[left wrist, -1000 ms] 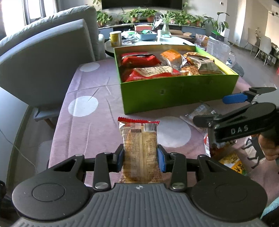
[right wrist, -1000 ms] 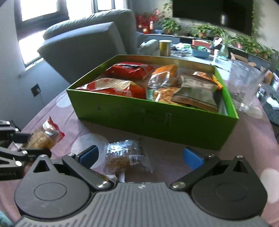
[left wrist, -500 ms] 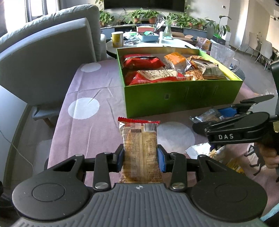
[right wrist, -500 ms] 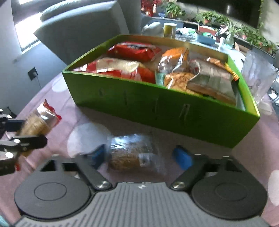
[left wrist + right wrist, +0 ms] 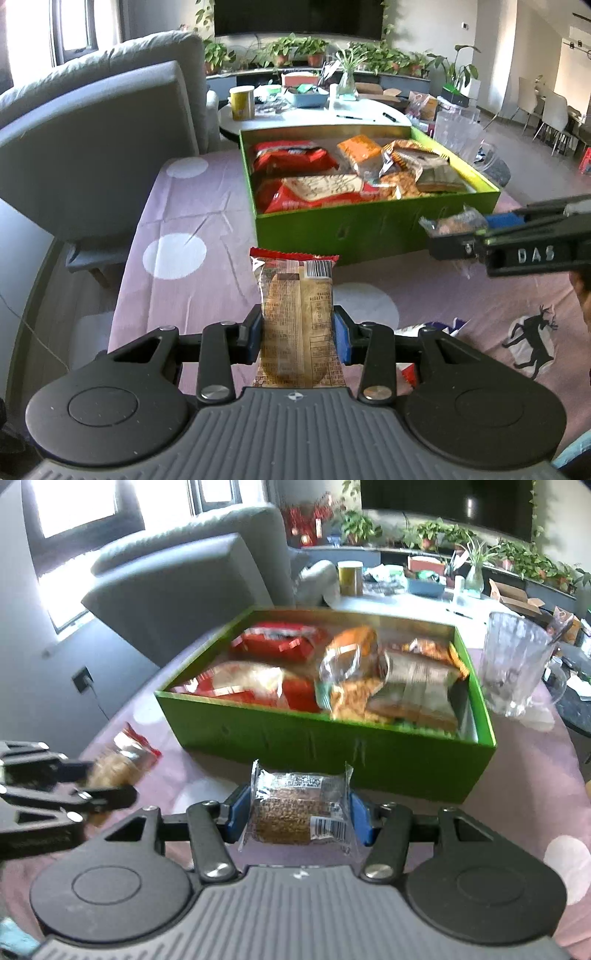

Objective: Organize snacks
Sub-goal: 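Carry the cracker pack and granola bag over the green box with both grippers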

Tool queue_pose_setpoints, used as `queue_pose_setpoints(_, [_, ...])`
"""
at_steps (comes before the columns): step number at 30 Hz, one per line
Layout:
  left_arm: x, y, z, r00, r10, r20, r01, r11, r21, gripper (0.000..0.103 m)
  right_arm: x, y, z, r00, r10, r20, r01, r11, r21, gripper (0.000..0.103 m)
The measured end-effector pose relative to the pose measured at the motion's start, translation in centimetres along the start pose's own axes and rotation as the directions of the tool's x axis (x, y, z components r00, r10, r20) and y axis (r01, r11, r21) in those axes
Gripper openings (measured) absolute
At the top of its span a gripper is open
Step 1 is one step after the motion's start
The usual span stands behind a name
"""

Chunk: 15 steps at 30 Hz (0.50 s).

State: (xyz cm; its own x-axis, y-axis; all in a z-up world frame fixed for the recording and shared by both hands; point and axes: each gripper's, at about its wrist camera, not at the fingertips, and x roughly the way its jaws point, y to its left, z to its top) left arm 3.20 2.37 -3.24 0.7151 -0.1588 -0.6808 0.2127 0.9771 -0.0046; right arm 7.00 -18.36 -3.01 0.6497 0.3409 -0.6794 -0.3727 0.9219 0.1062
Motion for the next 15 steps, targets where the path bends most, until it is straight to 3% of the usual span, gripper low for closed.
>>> queue_pose_setpoints(9, [-0.7,-0.6,1.9,0.998,-0.014,0.061,0.013,1.000,0.023,0.036,-0.7,0.3,3.6,0.994,-0.013,0.108,0.015,1.000,-0.013,0.063])
queue_pose_setpoints(15, [-0.6,-0.7,2.6,0.998,-0.014,0.064,0.011,0.999,0.038,0.036,1.0,-0.8,5.6,0.991,-0.057,0.122,0.053,0.998,0.034,0.063])
